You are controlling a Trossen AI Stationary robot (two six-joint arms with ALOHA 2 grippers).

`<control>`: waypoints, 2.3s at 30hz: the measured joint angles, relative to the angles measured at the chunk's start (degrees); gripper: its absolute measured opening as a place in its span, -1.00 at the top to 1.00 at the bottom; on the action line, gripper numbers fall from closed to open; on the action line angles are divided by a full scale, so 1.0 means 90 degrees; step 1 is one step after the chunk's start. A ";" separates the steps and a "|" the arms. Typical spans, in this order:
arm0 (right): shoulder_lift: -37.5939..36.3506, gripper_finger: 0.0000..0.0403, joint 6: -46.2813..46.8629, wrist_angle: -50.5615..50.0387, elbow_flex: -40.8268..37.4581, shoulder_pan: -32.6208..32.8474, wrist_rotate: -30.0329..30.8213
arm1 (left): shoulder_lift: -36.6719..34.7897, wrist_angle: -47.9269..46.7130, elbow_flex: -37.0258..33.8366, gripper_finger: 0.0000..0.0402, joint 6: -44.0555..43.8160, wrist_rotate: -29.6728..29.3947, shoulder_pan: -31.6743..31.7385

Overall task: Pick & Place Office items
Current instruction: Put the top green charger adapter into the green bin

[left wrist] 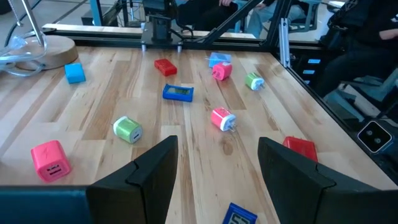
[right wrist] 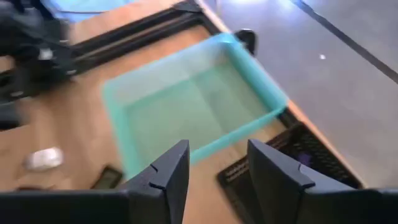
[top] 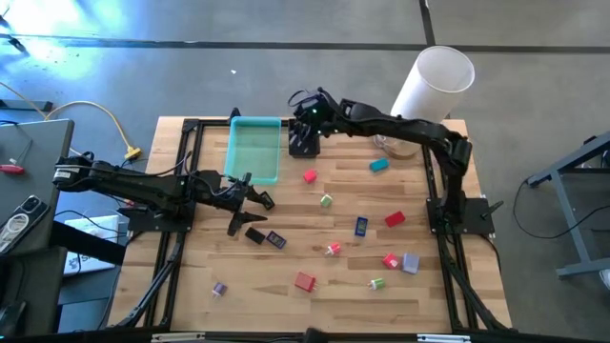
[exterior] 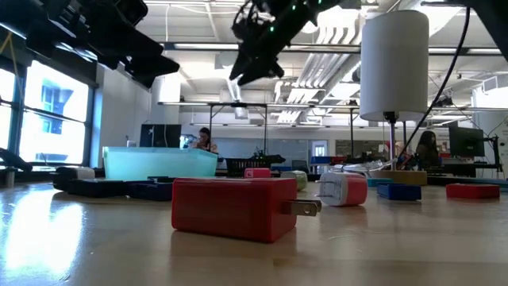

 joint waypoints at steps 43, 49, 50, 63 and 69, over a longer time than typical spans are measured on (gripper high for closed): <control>-0.3396 0.60 0.4634 -0.5517 -0.2743 0.4397 0.5900 | 0.0000 -0.0163 -0.0001 -0.08 -0.0370 -0.0026 0.0000; -0.3916 0.60 0.5185 -0.4244 -0.4354 0.4791 0.6797 | 0.0000 -0.0192 -0.0001 -0.08 -0.0451 -0.0022 0.0000; -0.3916 0.60 0.5156 -0.4087 -0.4555 0.4830 0.6750 | 0.0000 -0.0192 -0.0001 -0.08 -0.0454 -0.0022 0.0000; -0.3843 0.60 0.4652 -0.3016 -0.5173 0.4647 0.6572 | 0.0000 -0.0180 -0.0001 -0.08 -0.0452 -0.0100 0.0000; -0.3848 0.60 0.4541 -0.2872 -0.5173 0.4644 0.6683 | 0.0000 -0.0177 -0.0001 -0.08 -0.0601 -0.0104 0.0000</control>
